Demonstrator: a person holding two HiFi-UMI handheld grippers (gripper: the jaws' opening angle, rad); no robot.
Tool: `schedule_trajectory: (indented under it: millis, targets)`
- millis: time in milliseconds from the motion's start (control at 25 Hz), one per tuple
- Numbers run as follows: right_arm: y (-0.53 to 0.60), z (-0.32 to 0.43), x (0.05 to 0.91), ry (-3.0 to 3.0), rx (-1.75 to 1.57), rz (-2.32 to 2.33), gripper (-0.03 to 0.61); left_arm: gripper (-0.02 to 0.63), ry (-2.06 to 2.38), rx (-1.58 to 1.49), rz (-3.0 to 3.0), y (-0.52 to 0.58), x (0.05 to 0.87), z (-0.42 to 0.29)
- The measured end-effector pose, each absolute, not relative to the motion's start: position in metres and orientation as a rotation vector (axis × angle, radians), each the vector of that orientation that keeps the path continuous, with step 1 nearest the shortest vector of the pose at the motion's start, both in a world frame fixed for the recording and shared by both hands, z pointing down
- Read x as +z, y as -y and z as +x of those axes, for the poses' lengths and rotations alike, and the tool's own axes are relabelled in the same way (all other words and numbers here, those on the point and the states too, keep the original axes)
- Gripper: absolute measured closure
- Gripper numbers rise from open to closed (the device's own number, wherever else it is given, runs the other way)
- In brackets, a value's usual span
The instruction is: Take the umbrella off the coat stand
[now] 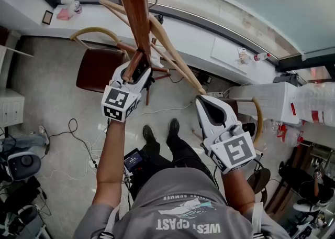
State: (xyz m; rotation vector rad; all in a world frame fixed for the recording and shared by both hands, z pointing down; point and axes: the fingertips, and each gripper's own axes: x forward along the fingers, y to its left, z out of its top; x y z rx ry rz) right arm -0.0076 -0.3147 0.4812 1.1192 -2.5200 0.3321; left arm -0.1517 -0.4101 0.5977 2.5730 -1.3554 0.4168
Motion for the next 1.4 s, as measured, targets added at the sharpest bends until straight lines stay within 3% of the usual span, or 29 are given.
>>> schedule_trajectory:
  millis: [560, 1400]
  targets:
    - [0.307, -0.008, 0.473, 2.533, 0.307, 1.131, 0.577, 0.468, 1.409, 0.47, 2.584, 0.395, 0.591, -0.157]
    - [0.28, -0.011, 0.428, 2.613, 0.207, 1.137, 0.577, 0.468, 1.539, 0.419, 2.678, 0.345, 0.485, -0.181]
